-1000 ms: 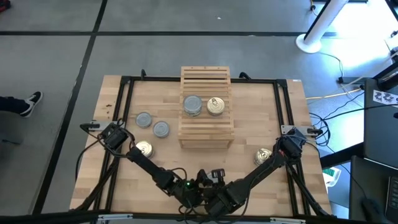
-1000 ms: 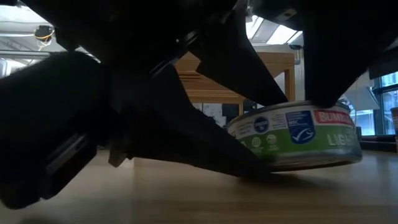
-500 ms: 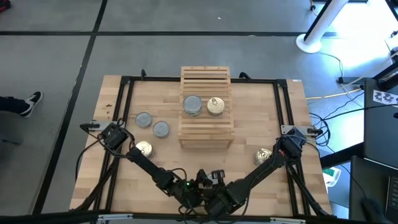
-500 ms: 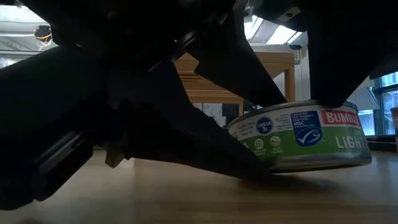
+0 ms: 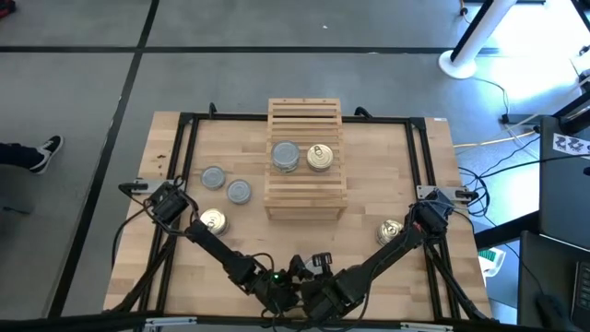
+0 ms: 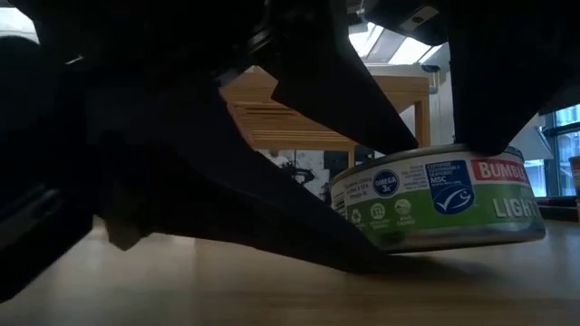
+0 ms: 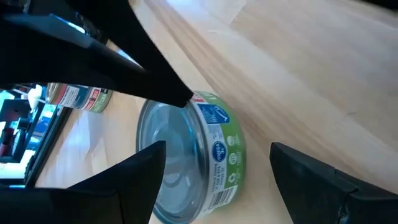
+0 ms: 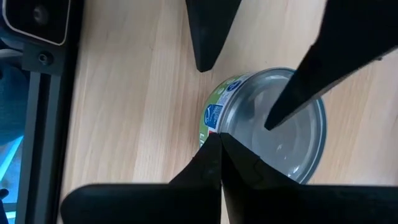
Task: Stack canned seafood by type on shelf
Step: Stack the green tuna can on top of the green tuna can on the shelf
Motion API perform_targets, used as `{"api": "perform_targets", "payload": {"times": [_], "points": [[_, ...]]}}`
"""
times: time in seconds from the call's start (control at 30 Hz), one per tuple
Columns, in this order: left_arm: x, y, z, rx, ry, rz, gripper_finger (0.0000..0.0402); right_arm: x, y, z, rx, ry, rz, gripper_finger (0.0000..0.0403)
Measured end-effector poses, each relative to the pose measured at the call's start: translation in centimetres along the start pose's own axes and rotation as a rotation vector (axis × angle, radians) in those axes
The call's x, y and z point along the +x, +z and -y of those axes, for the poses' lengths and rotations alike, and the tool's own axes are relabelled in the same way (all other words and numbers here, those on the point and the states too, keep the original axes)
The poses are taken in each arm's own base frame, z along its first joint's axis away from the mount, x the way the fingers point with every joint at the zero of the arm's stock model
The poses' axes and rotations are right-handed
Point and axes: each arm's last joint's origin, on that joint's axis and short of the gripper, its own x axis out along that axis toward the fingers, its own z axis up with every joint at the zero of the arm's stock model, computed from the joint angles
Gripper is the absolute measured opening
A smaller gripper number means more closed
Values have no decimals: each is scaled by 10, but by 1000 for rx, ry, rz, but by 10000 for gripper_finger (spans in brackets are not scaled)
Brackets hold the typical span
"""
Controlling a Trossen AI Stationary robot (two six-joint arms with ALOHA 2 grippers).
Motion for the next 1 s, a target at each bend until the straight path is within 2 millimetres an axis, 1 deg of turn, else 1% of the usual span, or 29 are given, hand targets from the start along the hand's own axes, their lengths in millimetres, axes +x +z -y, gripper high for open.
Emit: {"api": "perform_targets", "payload": {"times": [0.23, 0.53, 1.0], "points": [[0, 0, -1, 0, 16, -8, 285, 0, 1, 0, -23, 5, 10, 0], [0, 0, -1, -28, 16, -9, 285, 2, 4, 6, -7, 16, 2, 0], [0, -1, 0, -50, 15, -12, 285, 2, 4, 6, -5, 36, -5, 0]]}}
